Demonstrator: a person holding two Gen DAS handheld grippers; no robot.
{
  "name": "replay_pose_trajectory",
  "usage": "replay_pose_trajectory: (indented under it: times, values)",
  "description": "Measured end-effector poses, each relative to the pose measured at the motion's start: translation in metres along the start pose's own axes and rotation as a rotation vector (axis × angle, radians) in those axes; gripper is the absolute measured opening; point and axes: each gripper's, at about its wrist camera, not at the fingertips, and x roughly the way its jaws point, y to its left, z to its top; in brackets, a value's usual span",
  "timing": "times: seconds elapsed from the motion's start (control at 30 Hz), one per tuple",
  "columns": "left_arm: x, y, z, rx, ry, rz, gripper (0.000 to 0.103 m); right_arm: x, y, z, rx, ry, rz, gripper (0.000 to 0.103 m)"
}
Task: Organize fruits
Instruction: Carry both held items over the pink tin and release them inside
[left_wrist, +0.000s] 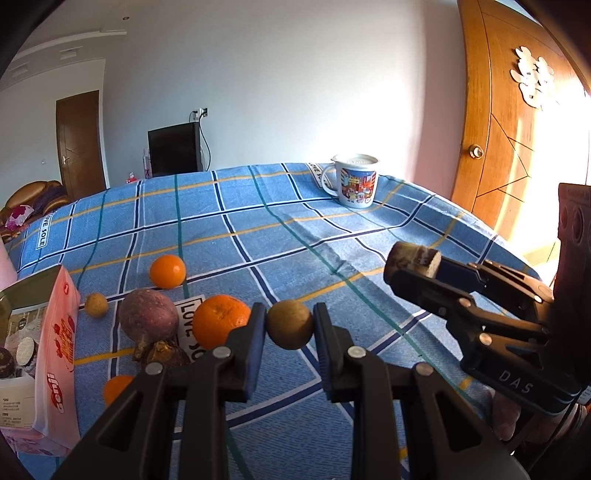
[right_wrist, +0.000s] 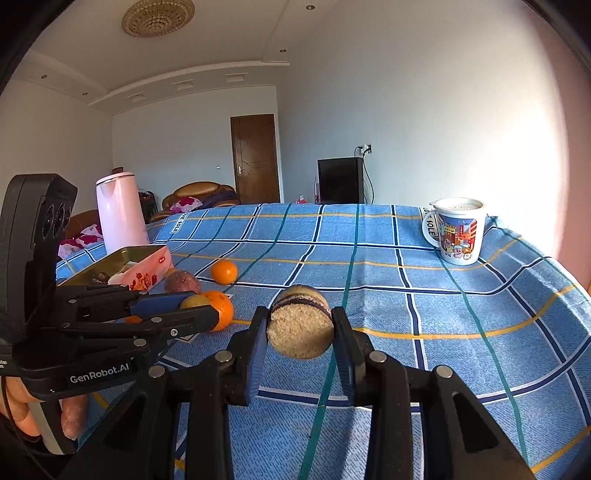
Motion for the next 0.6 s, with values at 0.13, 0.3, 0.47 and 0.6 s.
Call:
replay_pose_trajectory:
  times: [0.13,0.3,0.47,0.6]
  values:
    - [-0.006,0.001,-0.002,0.012,-0.020,0.017,0.027,-0.005,0.001,0.000,-0.004,-0.031,-0.014,0.035]
    - [-0.010,0.006,-0.002,0.008,-0.037,0.027,0.027,-0.005,0.001,0.001,-0.002,-0.034,-0.032,0.035]
    - [-0.016,0.012,-0.002,0.001,-0.055,0.033,0.027,-0.009,0.004,0.001,-0.020,-0.055,-0.052,0.035]
    - [-0.026,0.019,-0.002,-0.007,-0.075,0.043,0.027,-0.009,0.009,0.005,-0.027,-0.049,-0.041,0.036]
